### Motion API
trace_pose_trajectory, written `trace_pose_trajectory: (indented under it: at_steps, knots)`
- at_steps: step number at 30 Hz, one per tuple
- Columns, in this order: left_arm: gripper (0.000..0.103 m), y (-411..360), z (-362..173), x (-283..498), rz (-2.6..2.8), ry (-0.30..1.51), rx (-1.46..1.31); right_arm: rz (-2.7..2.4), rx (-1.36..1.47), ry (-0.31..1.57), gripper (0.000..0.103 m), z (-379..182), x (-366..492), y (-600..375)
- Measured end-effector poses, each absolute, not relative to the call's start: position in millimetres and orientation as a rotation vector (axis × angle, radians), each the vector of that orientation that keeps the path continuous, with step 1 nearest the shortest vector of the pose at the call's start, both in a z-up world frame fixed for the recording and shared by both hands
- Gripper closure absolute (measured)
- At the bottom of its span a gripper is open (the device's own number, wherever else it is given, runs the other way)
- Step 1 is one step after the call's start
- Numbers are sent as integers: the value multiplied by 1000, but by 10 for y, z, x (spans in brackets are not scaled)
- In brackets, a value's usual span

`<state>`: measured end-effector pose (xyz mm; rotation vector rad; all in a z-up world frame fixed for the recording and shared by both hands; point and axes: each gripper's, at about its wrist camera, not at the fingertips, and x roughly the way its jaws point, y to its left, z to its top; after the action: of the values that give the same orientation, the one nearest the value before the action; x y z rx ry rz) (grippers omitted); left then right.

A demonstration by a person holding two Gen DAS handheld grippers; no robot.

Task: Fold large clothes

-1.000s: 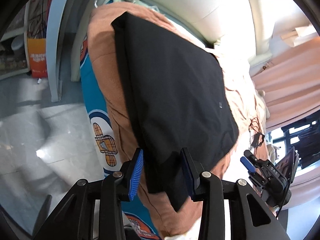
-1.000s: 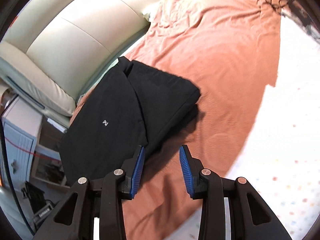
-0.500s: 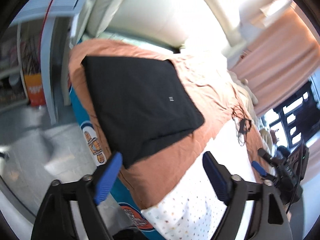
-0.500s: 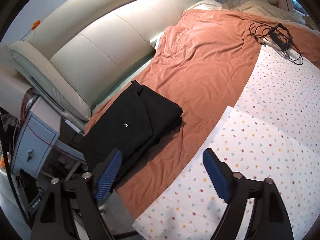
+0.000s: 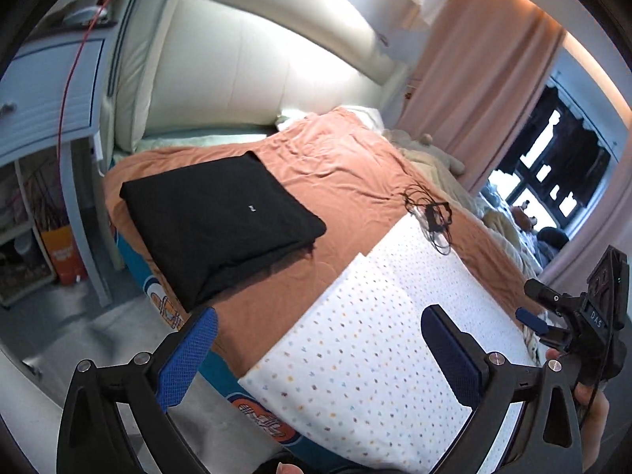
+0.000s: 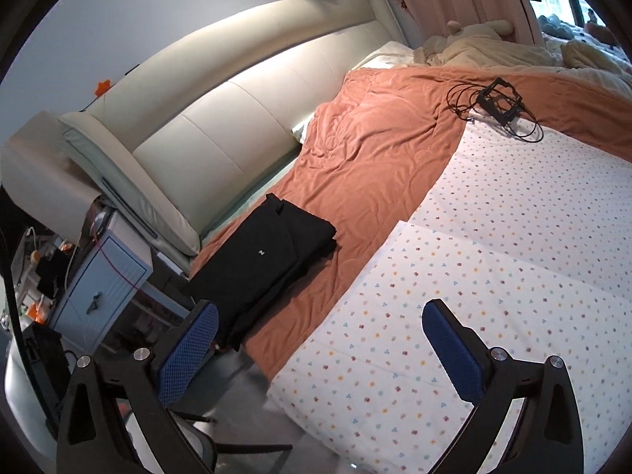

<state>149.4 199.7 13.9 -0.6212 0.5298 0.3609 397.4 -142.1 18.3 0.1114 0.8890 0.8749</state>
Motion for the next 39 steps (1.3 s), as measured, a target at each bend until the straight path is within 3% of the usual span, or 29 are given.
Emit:
trace_pose_trajectory:
  at_steps: [22,39]
  knots:
    - [1,783,559,352,278,423,-281,732,32,648,0,547,2426,-3060]
    - [1,73,546,-692,174,279,-139,606,12,562,0,225,1328,-3809]
